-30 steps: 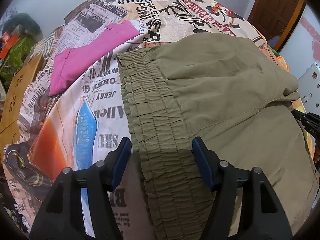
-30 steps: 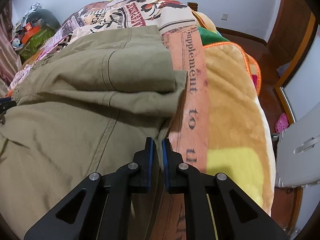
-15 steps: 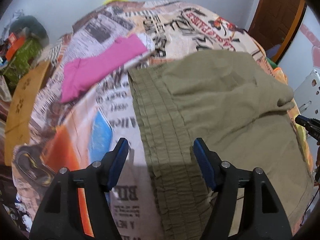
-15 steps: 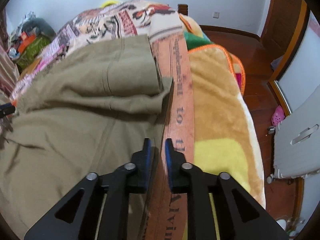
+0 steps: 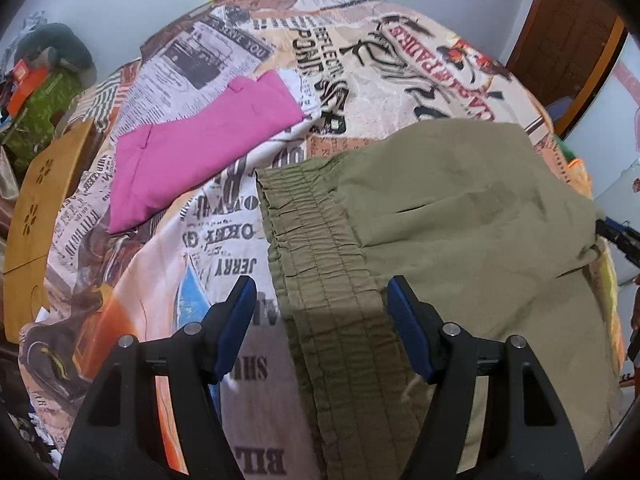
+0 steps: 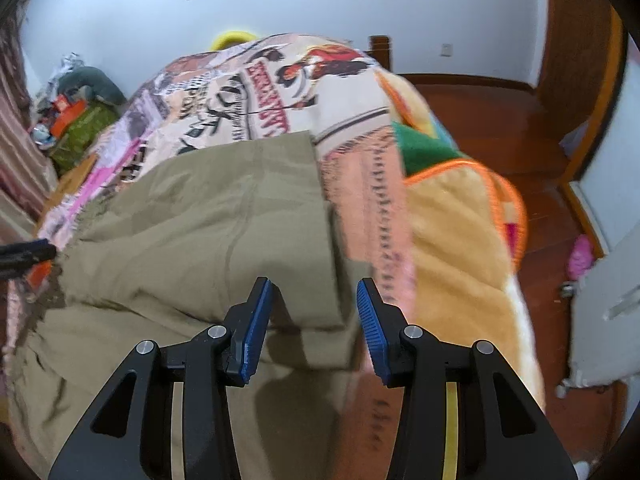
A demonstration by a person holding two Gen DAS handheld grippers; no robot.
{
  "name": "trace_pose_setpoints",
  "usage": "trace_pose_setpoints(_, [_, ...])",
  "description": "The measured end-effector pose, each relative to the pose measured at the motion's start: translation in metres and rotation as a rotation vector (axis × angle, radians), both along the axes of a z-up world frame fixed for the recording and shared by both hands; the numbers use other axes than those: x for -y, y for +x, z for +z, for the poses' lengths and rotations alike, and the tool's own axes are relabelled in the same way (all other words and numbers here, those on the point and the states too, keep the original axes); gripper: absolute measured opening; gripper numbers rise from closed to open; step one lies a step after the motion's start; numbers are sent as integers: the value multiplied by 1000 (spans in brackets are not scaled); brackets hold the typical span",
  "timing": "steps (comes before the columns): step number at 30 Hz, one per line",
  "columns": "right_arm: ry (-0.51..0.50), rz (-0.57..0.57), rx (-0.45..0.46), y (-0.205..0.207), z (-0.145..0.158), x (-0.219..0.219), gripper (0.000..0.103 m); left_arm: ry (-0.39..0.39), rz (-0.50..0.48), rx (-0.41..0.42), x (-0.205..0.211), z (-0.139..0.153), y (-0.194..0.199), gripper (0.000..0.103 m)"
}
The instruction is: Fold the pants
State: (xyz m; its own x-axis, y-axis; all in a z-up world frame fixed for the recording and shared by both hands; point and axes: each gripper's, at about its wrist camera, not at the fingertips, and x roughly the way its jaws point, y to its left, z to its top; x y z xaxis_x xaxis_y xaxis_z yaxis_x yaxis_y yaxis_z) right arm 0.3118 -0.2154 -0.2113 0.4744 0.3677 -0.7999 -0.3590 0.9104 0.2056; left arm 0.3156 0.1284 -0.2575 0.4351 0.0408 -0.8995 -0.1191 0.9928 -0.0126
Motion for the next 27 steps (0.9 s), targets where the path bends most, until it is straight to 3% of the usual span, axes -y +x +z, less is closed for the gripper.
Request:
trace_pose_setpoints(4, [23, 37, -26, 10, -8, -12, 39, -25, 14, -25, -6, -14, 5, 68])
trace_pose_setpoints(7, [33, 56, -42, 13, -13, -16, 14, -21, 17, -27, -7, -17, 6, 71])
trace_pose_setpoints(8, [23, 58, -40, 13, -13, -18, 10, -9, 17, -27, -5, -18, 5, 74])
trace_pose_setpoints(15, [-51, 83, 112, 20, 22, -36, 6, 46, 22, -24, -3, -23, 4, 79])
trace_pose_setpoints(20, [-78, 99, 167, 35, 46, -45, 5, 67, 24, -16, -1, -25, 1, 79])
trace_pose_setpoints(27, [-135, 65, 17, 34, -8, -35, 5, 77, 15, -15, -1, -27, 2, 83])
